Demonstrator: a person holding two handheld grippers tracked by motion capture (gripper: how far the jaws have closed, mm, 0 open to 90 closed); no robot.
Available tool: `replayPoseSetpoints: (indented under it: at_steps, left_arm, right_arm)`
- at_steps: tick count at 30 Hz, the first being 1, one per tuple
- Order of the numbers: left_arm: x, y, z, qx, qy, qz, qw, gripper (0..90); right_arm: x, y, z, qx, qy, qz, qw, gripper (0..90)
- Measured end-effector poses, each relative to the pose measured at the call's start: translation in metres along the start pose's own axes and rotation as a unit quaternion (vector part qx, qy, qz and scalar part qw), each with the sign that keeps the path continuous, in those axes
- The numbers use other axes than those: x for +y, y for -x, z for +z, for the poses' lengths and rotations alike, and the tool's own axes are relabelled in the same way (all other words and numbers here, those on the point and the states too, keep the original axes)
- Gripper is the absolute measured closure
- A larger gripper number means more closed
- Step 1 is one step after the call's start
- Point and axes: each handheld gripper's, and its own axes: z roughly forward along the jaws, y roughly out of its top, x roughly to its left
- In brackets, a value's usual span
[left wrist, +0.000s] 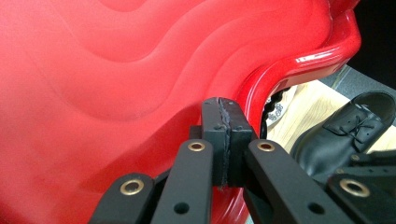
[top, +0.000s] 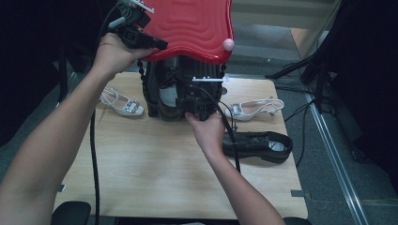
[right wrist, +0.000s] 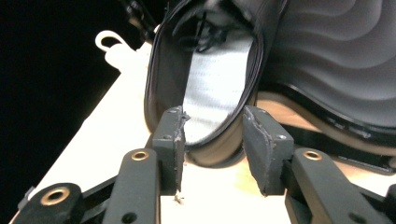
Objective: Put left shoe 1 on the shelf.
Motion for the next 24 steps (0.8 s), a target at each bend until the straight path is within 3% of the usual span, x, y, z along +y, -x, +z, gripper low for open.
replayPoseSetpoints:
  at_steps: [12, 18, 21, 24]
  left_arm:
    - [-0.001, 0.000, -0.001, 0.001, -0.002, 0.000, 1.0000, 90.0]
    - [-0.001, 0.000, -0.001, 0.002, -0.003, 0.001, 1.0000, 90.0]
    - [-0.002, -0.001, -0.001, 0.000, -0.001, -0.001, 1.0000, 90.0]
    - [-0.002, -0.001, -0.002, -0.002, 0.000, -0.004, 1.0000, 90.0]
  right_arm:
    - [-0.035, -0.002, 0.002, 0.017, -0.025, -0.036, 0.9989, 69.5]
    - [-0.049, 0.002, 0.019, 0.024, -0.047, -0.046, 0.9976, 81.4]
    - [-0.052, 0.003, 0.029, 0.031, -0.046, -0.049, 0.9973, 88.7]
    - [-0.051, 0.002, 0.036, 0.035, -0.037, -0.049, 0.9975, 90.0]
